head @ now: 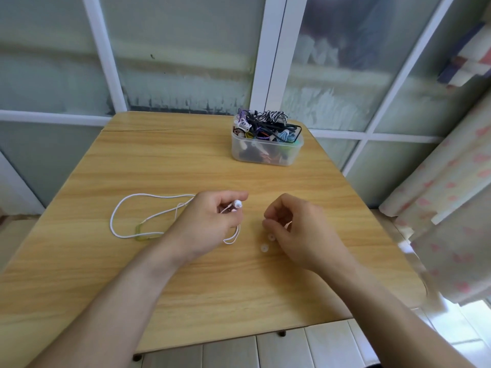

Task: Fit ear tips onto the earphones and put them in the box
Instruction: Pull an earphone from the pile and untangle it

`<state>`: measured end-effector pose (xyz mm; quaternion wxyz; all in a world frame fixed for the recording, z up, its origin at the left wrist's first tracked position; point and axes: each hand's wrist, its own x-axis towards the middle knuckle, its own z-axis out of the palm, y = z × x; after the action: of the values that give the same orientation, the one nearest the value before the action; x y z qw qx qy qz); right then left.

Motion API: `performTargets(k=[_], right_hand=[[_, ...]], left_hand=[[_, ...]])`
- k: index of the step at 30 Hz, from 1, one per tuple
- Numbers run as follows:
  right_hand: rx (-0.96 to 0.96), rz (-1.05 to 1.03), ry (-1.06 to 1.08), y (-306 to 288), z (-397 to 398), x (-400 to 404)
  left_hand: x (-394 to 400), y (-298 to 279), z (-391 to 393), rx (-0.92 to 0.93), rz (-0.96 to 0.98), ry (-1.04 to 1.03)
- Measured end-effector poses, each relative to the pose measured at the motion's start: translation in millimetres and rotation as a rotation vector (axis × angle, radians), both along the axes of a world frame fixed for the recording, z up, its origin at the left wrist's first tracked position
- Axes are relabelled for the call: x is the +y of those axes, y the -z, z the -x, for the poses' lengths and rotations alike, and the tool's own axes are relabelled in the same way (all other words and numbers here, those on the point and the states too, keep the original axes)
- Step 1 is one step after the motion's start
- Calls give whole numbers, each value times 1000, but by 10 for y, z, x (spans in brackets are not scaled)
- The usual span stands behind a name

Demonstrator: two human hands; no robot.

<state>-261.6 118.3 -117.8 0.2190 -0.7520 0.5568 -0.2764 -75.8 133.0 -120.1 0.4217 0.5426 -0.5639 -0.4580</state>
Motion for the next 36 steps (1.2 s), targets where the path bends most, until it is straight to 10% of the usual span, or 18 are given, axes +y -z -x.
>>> performTargets(k=[13, 36], right_hand=[[-811, -199, -164, -68, -130, 132], [-778, -222, -271, -133, -42, 108]], left_hand=[[68, -73, 95, 396, -137, 112], [156, -152, 19, 474, -128, -24]])
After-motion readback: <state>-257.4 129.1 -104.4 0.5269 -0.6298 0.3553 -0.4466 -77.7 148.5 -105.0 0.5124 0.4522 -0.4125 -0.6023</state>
